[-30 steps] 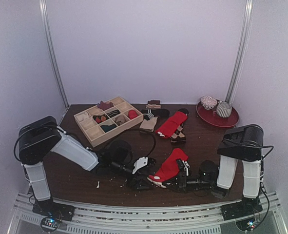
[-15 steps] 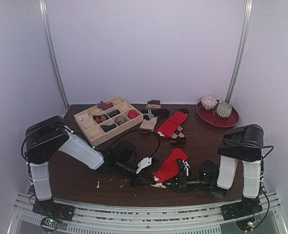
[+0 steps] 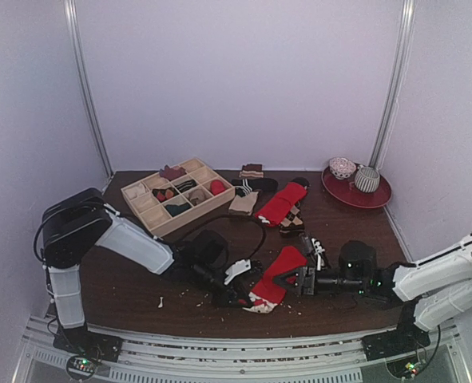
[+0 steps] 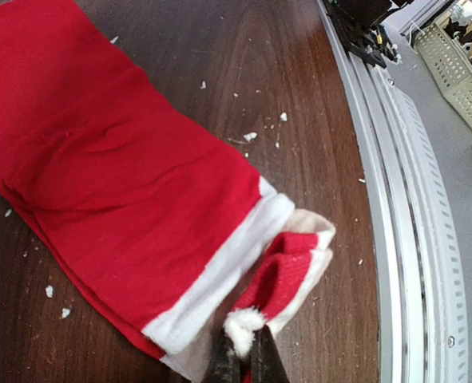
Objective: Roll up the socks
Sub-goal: Roll the sock at the center of the board.
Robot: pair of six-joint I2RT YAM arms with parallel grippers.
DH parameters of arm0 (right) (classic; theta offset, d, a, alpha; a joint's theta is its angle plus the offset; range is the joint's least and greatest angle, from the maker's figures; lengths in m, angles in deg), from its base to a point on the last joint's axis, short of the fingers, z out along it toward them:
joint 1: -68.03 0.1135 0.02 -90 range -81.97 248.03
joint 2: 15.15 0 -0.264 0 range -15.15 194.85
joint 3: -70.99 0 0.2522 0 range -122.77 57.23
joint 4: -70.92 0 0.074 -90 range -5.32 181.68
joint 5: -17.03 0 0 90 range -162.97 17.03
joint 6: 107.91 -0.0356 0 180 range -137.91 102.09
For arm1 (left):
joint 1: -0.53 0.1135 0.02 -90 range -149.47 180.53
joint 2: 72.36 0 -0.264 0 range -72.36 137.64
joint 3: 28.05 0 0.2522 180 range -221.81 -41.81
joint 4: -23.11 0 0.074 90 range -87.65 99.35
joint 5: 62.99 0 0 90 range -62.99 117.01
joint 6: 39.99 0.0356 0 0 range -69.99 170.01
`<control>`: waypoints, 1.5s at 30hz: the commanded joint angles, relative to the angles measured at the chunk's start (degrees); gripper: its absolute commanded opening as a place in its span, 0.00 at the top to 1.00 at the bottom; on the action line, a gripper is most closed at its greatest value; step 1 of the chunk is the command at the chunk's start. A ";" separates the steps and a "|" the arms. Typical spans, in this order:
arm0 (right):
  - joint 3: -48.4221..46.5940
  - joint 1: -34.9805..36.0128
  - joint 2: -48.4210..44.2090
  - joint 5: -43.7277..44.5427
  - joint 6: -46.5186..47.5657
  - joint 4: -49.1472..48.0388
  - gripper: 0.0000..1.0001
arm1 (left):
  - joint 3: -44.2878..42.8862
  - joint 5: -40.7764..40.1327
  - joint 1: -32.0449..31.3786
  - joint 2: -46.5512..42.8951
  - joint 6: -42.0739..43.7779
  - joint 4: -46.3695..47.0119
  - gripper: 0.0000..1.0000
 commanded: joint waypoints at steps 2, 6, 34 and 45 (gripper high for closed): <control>-8.57 1.85 -12.60 17.00 17.34 42.59 0.48 | -1.16 -2.91 0.41 2.65 -2.32 -10.84 1.00; -9.91 10.55 -12.76 26.77 21.49 45.54 0.47 | -3.31 -3.00 0.41 1.87 -2.59 -13.16 1.00; -19.12 24.44 14.28 43.33 26.27 26.17 0.37 | -7.13 -3.85 0.41 0.52 -0.52 -15.88 1.00; -16.47 22.06 17.03 37.27 22.31 20.87 0.54 | -7.21 -4.23 0.33 0.02 0.13 -15.83 1.00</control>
